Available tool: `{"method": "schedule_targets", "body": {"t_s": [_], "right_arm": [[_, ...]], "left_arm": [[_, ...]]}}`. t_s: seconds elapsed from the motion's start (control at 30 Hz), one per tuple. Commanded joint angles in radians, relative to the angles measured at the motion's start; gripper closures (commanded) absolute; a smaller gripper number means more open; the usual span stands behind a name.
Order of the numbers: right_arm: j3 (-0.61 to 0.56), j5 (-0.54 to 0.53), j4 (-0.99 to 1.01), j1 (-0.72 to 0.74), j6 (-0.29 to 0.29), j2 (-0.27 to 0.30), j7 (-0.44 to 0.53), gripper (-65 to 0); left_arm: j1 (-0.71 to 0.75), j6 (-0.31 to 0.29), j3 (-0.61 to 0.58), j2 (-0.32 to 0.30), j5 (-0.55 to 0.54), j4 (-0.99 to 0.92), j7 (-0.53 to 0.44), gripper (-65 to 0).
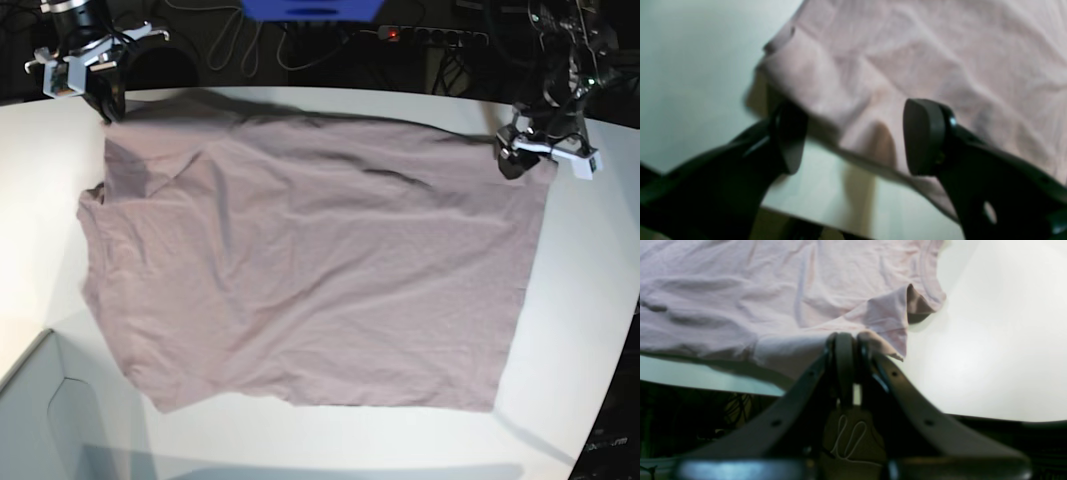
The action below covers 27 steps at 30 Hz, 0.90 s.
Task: Layout the t-shirt on the table in an organized manner, then fold the t-shirt properly
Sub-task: 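Release the shirt corners and raise both grippers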
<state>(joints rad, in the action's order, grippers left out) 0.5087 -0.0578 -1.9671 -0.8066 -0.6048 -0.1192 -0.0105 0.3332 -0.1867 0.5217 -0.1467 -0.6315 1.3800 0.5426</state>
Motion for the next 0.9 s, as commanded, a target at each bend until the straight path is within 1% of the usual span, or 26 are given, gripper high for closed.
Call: {"method": "schedule_targets", "body": {"t_s": [0.0,0.23,0.27,0.3,0.37,0.43,0.53,0.57,0.6,0.63,0.7,0.77,0.87], "right_arm": [[0.006,-0.018,-0.015,-0.009,-0.004,0.002,0.028,0.0],[0.021,-0.020,-0.015,0.006,-0.004,0.002,0.028,0.0],[0.028,-0.020,-0.015,0.008,-0.004,0.002,0.028,0.0],[0.034,-0.021,-0.015,0.008,-0.004,0.002,0.028,0.0],[0.057,-0.034,-0.021,0.016,-0.004,0.000,0.034,0.0],[0.092,-0.080,-0.022,0.020,-0.004,0.000,0.036,0.0],[0.121,-0.178,-0.024,0.013,-0.004,0.005,0.037,0.0],[0.124,-0.199,-0.024,0.008,-0.017,0.005,0.037,0.0],[0.124,-0.204,-0.022,0.000,-0.053,0.006,0.037,0.0],[0.118,-0.198,-0.022,-0.009,-0.093,0.006,0.037,0.0],[0.115,-0.185,-0.022,-0.013,-0.093,-0.001,0.031,0.0],[0.115,-0.156,-0.013,-0.009,-0.093,-0.024,0.028,0.0],[0.115,-0.124,-0.013,0.005,-0.093,-0.038,0.028,0.0]], "left_arm": [[0.013,0.010,0.004,-0.009,0.005,0.016,0.026,-43.5],[0.014,0.010,0.010,-0.017,0.014,0.011,0.018,-43.3],[0.013,0.010,0.018,-0.017,0.014,0.011,0.018,-42.5],[0.013,0.010,0.033,-0.017,0.009,0.011,0.018,-40.5],[0.011,0.010,0.062,-0.011,0.006,0.022,0.018,-33.4],[0.010,0.010,0.074,-0.011,0.006,0.034,0.021,-29.8],[0.008,0.010,0.099,-0.008,0.006,0.054,0.024,-32.1],[0.010,0.010,0.111,-0.008,0.006,0.060,0.024,-32.8],[0.010,0.010,0.122,-0.006,0.006,0.065,0.024,-33.4],[0.011,0.011,0.134,-0.006,0.006,0.068,0.024,-33.8],[0.013,0.011,0.160,-0.006,0.006,0.065,0.024,-35.3],[0.013,0.011,0.180,-0.006,0.006,0.055,0.026,-38.2],[0.014,0.011,0.173,-0.006,0.014,0.054,0.026,-42.7]]}}
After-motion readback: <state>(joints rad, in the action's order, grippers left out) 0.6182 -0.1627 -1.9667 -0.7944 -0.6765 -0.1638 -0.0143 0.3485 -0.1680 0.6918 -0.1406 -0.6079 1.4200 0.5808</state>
